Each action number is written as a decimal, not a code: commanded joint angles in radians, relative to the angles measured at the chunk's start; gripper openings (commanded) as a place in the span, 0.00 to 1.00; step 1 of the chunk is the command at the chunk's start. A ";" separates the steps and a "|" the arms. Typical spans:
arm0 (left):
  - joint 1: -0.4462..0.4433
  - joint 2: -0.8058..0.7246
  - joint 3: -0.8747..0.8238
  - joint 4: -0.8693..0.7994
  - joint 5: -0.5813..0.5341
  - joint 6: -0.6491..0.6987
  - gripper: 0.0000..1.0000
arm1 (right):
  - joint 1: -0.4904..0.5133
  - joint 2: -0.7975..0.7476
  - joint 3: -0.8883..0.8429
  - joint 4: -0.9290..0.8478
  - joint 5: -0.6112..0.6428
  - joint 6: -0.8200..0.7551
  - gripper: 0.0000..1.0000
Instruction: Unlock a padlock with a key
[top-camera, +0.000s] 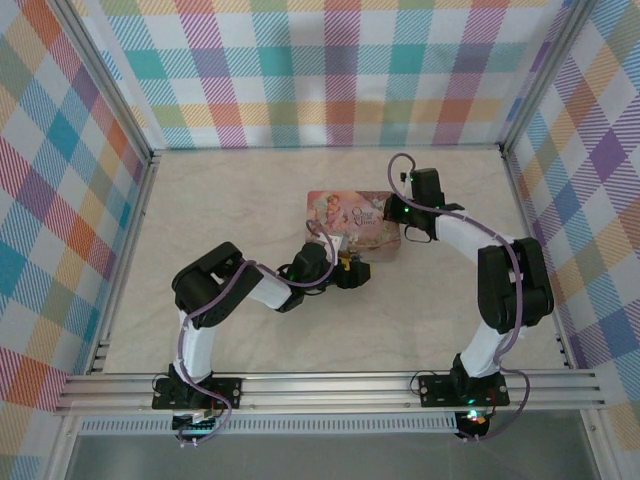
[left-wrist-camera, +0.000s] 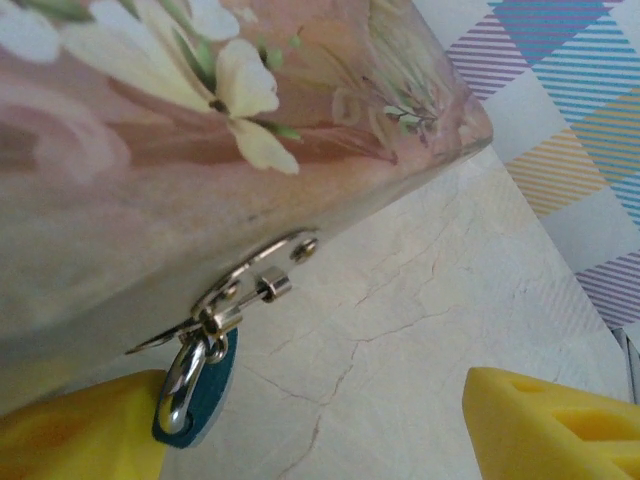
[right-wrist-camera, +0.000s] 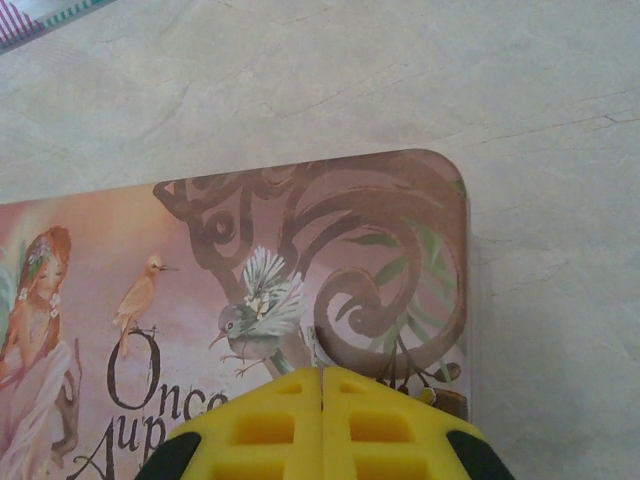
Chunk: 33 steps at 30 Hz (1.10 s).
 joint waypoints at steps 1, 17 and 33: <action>0.000 0.031 0.033 0.069 -0.027 -0.010 0.77 | -0.001 -0.027 -0.027 0.017 -0.028 0.016 0.00; 0.018 0.021 0.013 0.131 0.008 -0.049 0.59 | 0.000 -0.060 -0.063 0.028 -0.034 0.025 0.00; 0.018 0.060 0.038 0.096 0.010 -0.061 0.58 | -0.019 -0.198 -0.052 -0.068 0.035 -0.001 0.00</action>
